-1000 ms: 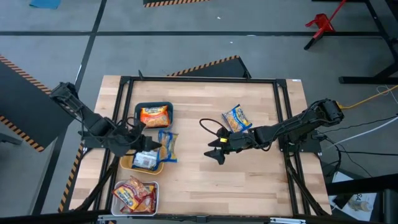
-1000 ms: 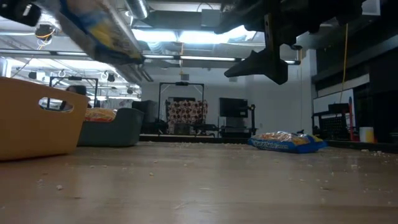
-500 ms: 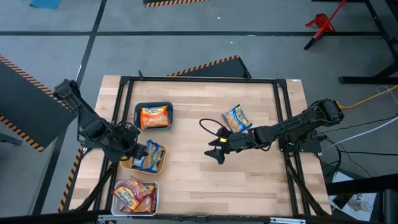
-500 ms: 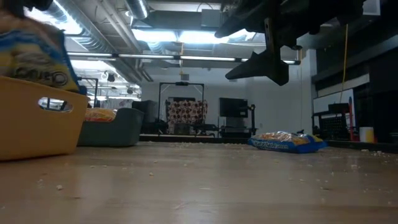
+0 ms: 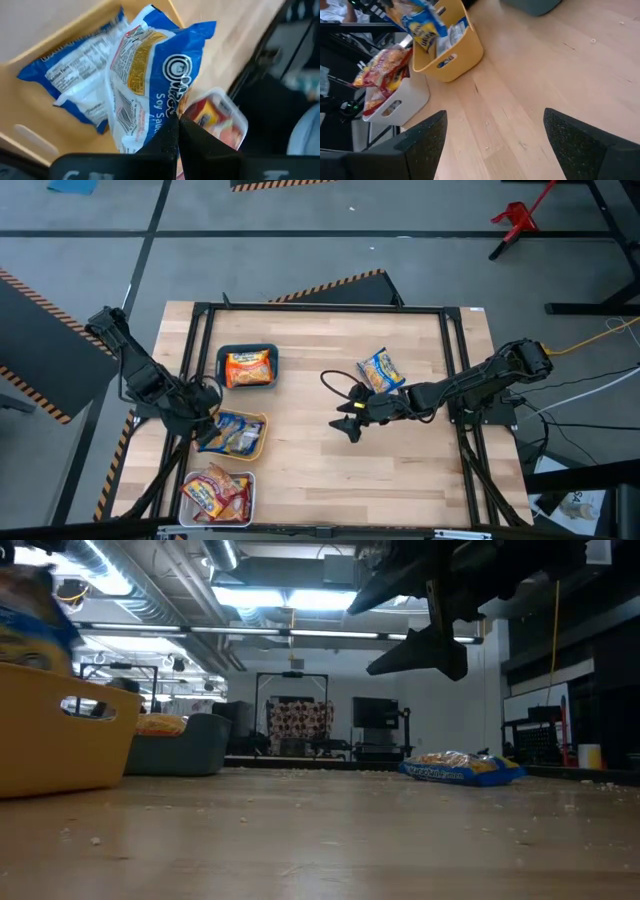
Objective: Sort Maruchan noodles
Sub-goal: Put the bottom blue noodle pack into the yellow bin
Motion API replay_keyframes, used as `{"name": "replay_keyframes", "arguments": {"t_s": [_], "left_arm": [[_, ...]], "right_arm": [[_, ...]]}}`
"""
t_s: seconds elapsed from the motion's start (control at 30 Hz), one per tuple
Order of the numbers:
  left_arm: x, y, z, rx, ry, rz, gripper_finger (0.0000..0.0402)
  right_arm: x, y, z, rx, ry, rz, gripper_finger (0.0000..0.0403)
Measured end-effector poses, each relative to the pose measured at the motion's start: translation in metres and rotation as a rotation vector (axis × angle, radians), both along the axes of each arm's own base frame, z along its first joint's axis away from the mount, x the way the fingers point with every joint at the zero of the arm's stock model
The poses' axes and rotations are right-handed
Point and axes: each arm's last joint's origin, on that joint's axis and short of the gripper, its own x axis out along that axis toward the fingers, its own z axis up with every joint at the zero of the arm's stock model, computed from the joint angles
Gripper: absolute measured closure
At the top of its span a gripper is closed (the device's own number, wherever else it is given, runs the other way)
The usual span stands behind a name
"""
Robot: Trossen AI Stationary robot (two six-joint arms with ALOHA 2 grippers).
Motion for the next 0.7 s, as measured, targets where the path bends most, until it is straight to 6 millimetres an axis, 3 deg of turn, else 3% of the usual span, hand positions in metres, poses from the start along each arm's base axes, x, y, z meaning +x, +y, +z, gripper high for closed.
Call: {"name": "replay_keyframes", "arguments": {"t_s": [0.7], "left_arm": [[0.013, -0.012, -0.016, 0.228, 0.009, -0.652, 0.0401]], "right_arm": [[-0.001, -0.001, -0.002, -0.047, 0.021, -0.018, 0.0087]]}}
